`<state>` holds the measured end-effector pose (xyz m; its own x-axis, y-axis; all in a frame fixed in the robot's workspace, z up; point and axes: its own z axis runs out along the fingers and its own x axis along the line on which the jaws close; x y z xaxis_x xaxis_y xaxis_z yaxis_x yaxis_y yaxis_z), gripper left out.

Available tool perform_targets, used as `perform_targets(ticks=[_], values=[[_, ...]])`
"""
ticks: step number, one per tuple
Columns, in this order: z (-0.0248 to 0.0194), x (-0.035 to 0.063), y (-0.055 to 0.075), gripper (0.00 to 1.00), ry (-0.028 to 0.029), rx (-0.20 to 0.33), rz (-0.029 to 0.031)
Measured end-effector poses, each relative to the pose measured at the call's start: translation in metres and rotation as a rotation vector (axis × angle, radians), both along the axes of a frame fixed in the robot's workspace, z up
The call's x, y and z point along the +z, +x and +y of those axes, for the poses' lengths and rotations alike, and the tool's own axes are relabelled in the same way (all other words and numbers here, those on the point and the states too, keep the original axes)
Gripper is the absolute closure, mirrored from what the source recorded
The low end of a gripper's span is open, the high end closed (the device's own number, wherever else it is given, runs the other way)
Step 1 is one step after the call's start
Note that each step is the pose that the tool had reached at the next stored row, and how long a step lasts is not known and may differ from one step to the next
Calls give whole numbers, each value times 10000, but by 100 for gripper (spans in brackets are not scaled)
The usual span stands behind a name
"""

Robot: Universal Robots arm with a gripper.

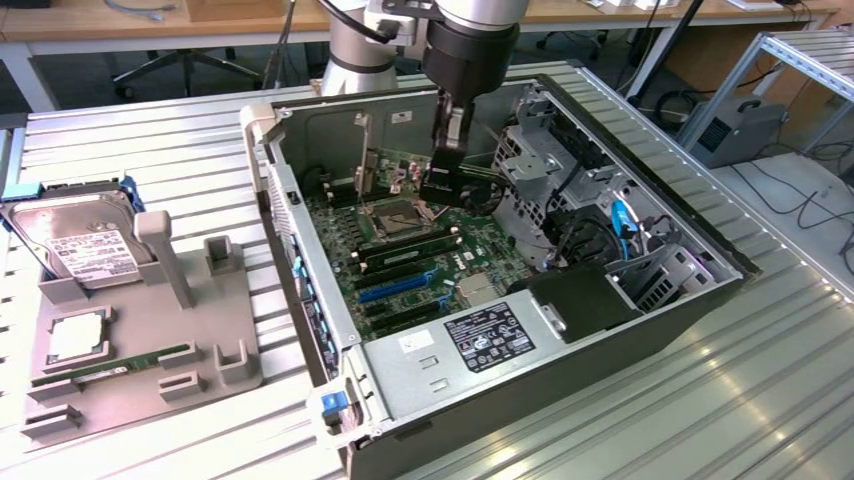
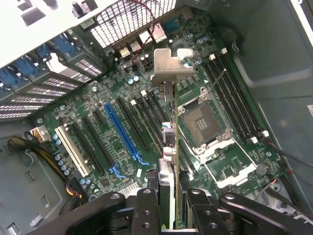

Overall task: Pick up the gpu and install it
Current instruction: 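Insert the gpu into the slot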

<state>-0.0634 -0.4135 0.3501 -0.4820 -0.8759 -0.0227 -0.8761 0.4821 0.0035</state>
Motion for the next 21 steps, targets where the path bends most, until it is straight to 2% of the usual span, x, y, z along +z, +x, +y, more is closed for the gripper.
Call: perform_targets(ticks=[11, 21], values=[[0, 0, 0, 73, -34, 270, 0], [0, 0, 0, 73, -90, 639, 0]])
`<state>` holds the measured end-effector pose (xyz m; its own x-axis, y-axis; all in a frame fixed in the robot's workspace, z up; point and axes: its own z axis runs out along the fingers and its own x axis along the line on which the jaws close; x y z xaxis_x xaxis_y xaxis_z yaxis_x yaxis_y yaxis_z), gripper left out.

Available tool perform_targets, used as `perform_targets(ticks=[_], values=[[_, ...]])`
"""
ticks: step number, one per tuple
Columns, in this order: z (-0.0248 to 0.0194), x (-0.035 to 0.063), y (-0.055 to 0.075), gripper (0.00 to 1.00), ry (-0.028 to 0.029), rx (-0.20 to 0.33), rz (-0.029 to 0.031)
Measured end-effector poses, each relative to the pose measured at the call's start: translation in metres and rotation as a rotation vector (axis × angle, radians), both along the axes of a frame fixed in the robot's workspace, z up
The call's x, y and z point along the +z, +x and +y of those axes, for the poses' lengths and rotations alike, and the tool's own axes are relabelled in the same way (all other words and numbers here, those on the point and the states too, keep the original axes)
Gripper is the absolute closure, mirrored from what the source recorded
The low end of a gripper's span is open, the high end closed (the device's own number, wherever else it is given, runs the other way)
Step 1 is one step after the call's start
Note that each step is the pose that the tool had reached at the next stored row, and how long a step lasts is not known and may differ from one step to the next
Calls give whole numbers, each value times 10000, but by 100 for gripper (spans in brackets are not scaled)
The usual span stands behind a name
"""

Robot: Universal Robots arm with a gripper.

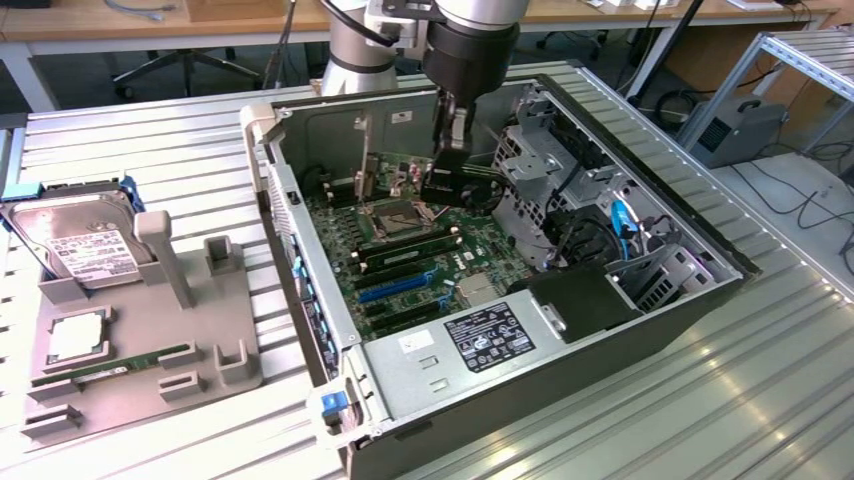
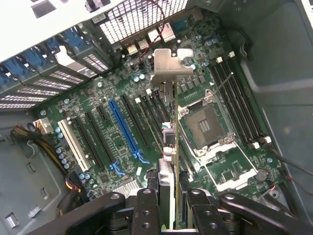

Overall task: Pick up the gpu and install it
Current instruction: 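Insert the gpu into the slot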

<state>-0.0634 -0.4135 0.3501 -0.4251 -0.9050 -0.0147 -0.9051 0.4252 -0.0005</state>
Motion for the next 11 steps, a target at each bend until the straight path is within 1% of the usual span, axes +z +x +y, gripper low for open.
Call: perform_targets(ticks=[6, 11], values=[[0, 0, 0, 73, -46, 269, 0], [0, 0, 0, 73, -67, 441, 0]])
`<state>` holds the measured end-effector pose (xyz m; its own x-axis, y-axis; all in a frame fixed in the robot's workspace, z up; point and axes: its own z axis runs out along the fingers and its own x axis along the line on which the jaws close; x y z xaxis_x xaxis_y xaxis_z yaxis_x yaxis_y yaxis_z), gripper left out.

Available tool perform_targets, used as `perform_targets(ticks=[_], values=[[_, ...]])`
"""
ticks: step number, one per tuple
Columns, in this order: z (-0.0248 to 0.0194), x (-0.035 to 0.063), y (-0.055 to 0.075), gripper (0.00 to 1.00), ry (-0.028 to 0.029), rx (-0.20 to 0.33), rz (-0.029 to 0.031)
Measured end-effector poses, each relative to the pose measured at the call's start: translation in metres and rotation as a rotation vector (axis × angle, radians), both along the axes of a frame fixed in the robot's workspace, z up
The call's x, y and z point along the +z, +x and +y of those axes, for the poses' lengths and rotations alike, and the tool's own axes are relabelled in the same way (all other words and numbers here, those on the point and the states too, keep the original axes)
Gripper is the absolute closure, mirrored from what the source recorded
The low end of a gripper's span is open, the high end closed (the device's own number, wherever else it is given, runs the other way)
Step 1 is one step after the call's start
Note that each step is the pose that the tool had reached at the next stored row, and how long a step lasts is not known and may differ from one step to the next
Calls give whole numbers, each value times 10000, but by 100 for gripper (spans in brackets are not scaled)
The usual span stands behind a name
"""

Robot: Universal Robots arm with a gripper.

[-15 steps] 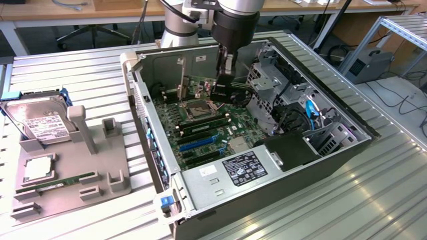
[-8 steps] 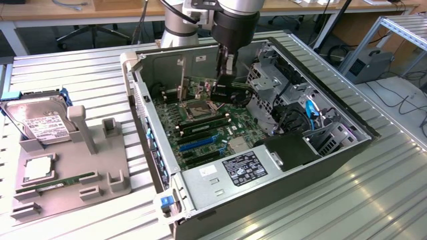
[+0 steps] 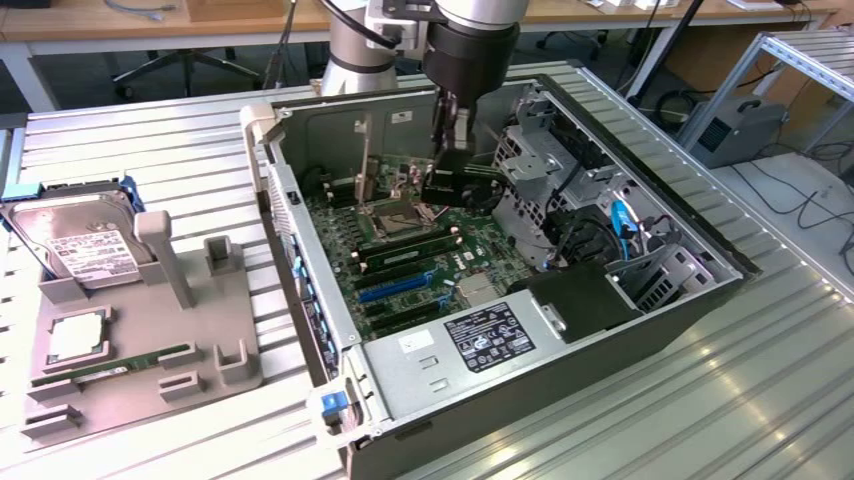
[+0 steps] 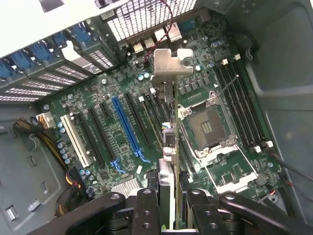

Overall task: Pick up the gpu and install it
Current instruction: 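Insert the gpu into the slot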

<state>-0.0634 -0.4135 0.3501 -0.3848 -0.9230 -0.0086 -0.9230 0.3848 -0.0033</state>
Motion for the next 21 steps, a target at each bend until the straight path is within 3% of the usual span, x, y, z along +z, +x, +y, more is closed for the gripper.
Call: perform_targets(ticks=[21], values=[[0, 0, 0, 73, -21, 829, 0]])
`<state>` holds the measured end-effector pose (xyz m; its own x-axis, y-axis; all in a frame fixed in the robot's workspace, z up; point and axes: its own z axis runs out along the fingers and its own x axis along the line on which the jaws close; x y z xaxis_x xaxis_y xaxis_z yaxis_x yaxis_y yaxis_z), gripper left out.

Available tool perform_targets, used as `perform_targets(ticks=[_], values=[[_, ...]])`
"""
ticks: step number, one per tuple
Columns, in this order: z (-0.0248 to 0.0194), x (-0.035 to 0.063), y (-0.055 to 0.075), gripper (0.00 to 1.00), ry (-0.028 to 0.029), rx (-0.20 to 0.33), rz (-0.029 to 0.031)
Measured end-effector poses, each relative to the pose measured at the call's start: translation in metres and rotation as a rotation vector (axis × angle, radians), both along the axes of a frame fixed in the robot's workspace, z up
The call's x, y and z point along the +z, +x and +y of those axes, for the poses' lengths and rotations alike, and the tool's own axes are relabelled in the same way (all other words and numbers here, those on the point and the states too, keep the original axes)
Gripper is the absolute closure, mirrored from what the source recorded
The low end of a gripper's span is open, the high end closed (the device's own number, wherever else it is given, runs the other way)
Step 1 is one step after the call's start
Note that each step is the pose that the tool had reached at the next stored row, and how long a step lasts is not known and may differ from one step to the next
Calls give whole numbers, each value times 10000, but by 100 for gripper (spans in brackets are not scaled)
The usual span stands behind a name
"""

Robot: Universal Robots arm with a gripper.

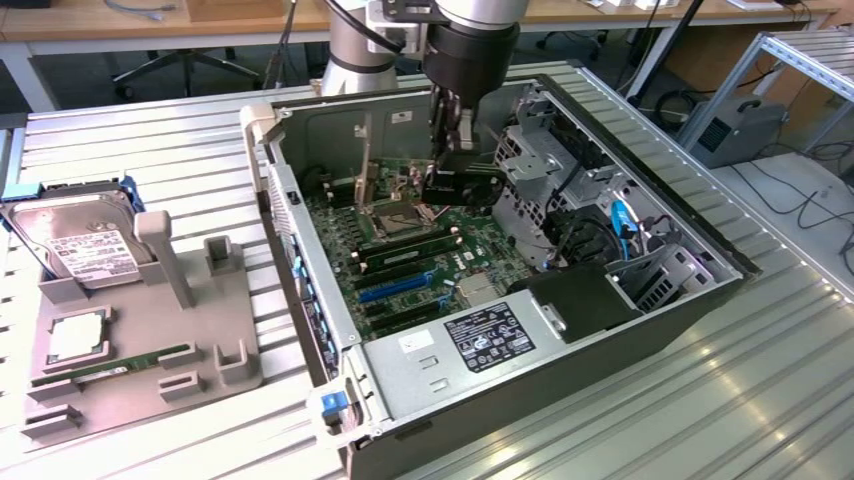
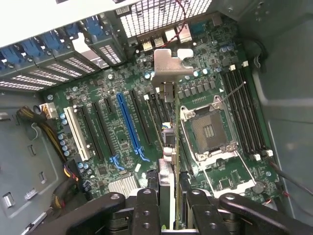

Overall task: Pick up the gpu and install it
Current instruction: 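Insert the gpu into the slot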

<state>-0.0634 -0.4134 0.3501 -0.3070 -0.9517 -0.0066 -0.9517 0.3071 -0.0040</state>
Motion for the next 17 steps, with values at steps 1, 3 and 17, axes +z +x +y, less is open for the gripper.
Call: perform_targets(ticks=[1, 3, 17], values=[[0, 0, 0, 73, 0, 51, 0], [0, 0, 0, 73, 0, 124, 0], [0, 0, 0, 73, 0, 625, 0]])
